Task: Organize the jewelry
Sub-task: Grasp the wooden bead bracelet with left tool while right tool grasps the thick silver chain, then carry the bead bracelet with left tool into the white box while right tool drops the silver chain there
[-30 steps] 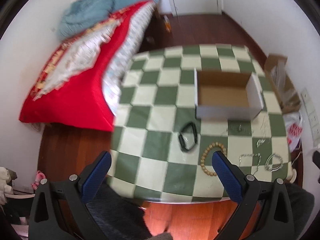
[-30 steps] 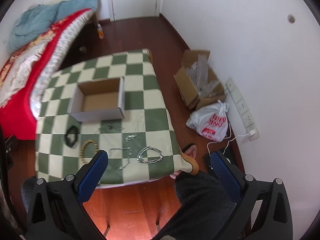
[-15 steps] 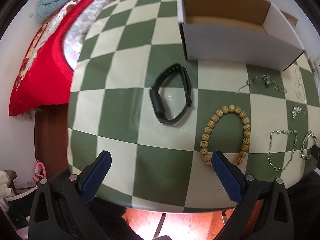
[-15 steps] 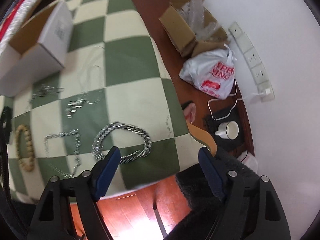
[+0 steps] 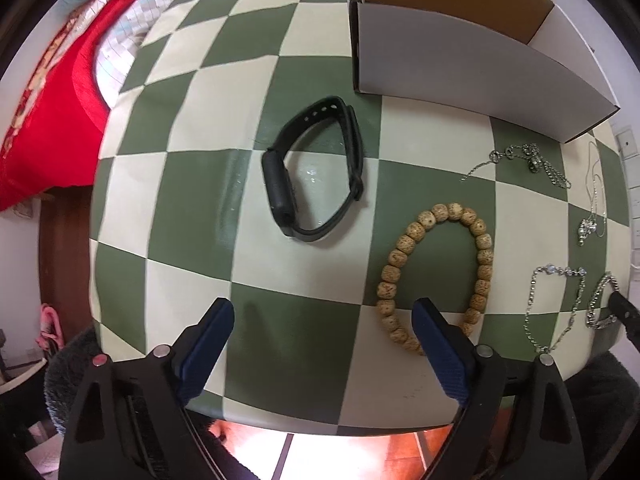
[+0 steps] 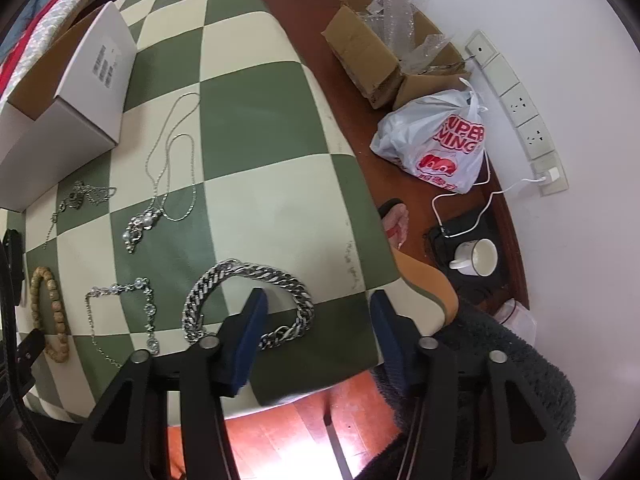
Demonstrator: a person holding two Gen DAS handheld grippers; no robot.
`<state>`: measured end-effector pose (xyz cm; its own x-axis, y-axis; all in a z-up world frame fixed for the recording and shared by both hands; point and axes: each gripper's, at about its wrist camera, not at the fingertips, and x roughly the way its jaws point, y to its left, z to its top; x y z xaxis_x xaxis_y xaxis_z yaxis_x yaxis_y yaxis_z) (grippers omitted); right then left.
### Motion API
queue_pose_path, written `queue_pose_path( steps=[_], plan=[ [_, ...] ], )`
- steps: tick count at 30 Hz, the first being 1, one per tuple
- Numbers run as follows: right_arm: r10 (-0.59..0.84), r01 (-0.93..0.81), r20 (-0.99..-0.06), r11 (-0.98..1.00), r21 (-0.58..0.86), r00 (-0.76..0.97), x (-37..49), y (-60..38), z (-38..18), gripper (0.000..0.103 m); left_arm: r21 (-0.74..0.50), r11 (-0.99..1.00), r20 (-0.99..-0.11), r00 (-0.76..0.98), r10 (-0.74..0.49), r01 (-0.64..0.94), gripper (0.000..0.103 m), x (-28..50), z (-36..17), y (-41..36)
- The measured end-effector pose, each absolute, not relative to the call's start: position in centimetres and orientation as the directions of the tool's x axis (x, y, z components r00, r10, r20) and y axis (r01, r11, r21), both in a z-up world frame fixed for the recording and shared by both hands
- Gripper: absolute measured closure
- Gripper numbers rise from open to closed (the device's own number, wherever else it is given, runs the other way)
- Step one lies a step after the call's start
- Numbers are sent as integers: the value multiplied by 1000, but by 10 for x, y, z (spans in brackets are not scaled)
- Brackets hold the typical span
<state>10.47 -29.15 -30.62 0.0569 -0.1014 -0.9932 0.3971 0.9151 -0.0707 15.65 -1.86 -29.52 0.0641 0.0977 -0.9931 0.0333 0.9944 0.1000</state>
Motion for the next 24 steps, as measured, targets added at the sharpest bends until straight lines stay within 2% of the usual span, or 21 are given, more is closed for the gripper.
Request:
queue_pose_path(
  steps=[2,4,9,11,16,17,18,19,24],
  plan=[
    [-93,398,-994,915,-63,58,105,-291,-306,59,86,996,-995,62,84,33,25,157,-295,-17],
    [-81,401,-995,915,-50,60,105,-290,-306,64,73,997,-996,59,71,33,29,157,-297,-15],
    [-56,412,-997,911,-27,60,103,-288,-305,67,28,999,-997,77,27,21,53,156,-298,-10],
    [-46,416,-997,909,-17,60,103,-291,-306,68,14,1000,-996,87,12,13,71,156,-297,-10],
    [-31,402,-998,916,-4,61,104,-293,-307,70,27,999,-994,103,24,32,95,158,-295,-13],
    [-30,394,-998,919,-2,63,104,-293,-307,72,31,999,-994,105,27,32,96,159,-294,-15],
    [-31,388,-997,922,-2,66,104,-291,-306,81,35,999,-993,112,31,32,96,158,-294,-15],
    [-35,382,-997,924,-8,65,105,-290,-306,95,39,999,-992,119,34,38,96,158,-293,-15],
    [-32,390,-997,921,-2,70,103,-289,-306,95,64,995,-986,161,52,75,96,153,-280,-28]
  ],
)
